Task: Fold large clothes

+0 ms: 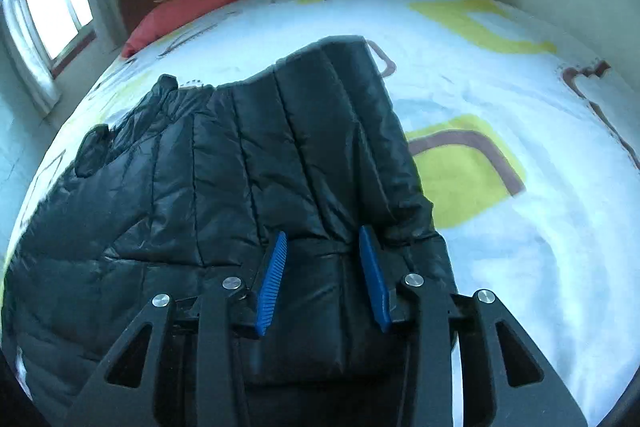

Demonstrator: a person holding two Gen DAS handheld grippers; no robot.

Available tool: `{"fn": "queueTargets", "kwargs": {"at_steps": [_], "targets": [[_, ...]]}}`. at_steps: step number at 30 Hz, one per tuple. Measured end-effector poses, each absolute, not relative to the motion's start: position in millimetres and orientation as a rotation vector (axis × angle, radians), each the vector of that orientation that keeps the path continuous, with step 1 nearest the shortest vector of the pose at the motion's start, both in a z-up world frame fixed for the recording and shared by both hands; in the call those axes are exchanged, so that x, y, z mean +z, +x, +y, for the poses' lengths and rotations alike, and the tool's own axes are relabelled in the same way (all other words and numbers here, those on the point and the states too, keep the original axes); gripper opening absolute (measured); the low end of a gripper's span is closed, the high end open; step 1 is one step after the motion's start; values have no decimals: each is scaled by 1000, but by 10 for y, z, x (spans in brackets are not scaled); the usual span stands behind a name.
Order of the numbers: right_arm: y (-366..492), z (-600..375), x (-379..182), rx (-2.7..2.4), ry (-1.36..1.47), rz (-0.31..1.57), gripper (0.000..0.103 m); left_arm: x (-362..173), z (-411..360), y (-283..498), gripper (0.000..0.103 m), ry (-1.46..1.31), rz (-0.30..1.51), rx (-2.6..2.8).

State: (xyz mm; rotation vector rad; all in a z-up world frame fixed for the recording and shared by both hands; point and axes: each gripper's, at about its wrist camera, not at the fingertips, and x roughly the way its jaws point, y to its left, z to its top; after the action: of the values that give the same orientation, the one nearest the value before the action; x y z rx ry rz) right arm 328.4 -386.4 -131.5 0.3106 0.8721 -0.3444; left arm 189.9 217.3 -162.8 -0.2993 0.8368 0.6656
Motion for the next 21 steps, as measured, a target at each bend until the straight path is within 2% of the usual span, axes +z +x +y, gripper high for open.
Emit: {"fn": "queueTargets", "kwargs": {"at_steps": [4,6,8,10,15,21], "targets": [[3184,-3727,-1095,-335,296,804,39,-1629,2163,1900,101,-298,836,667],[3301,-3600,-1341,-337,198,889,43,-1628,2172,1900,101,-298,836,667],[3297,-3552,-1329,-352,129,871,43,-1629,2165,1901,101,-300,836,665],[3245,-3563,-1248,-353,149,846,43,-1630,2158,1900,101,-303,834,664],[3195,-3500,-1407,-360,132,832,51,-1622,2193,1892,101,-327,838,648],[3190,-3487,-1369,-348,141,814,53,-1561,2361,1829,101,-418,827,578]]}}
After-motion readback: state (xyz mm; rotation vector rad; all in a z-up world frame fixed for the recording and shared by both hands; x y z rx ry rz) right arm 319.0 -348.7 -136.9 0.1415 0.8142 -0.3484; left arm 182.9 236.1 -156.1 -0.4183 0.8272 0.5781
